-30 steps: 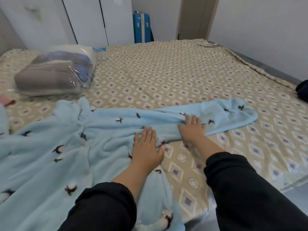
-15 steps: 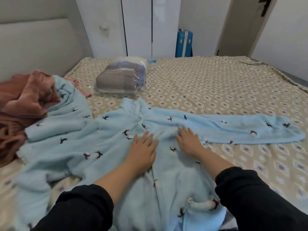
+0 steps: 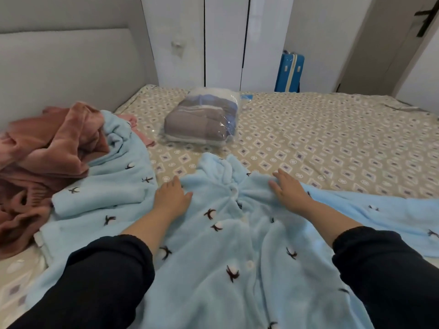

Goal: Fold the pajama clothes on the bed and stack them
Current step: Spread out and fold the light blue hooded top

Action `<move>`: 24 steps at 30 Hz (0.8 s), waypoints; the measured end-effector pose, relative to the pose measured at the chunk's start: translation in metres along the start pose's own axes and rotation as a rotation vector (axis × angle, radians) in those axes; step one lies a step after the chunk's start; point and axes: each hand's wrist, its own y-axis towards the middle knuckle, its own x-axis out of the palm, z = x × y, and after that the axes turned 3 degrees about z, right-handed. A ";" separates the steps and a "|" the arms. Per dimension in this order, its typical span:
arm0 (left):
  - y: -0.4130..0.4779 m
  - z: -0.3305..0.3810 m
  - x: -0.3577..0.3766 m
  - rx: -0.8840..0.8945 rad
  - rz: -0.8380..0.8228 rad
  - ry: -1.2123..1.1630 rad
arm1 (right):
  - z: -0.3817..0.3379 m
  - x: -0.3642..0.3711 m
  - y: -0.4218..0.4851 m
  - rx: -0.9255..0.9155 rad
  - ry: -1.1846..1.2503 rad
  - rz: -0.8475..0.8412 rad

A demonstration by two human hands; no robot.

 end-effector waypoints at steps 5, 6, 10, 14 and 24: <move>0.030 0.002 0.007 -0.068 -0.064 -0.339 | 0.001 0.003 0.052 0.203 0.094 -0.178; 0.034 0.006 0.007 -0.076 -0.074 -0.432 | 0.002 0.005 0.056 0.213 0.085 -0.237; 0.045 0.023 0.007 -0.060 -0.227 -0.608 | 0.006 -0.004 0.062 0.160 0.004 -0.386; 0.060 0.040 -0.003 0.155 0.083 -0.410 | 0.011 -0.033 0.078 0.115 0.095 -0.100; 0.118 0.095 -0.008 0.205 0.465 -0.126 | 0.018 -0.023 0.126 0.032 -0.488 0.550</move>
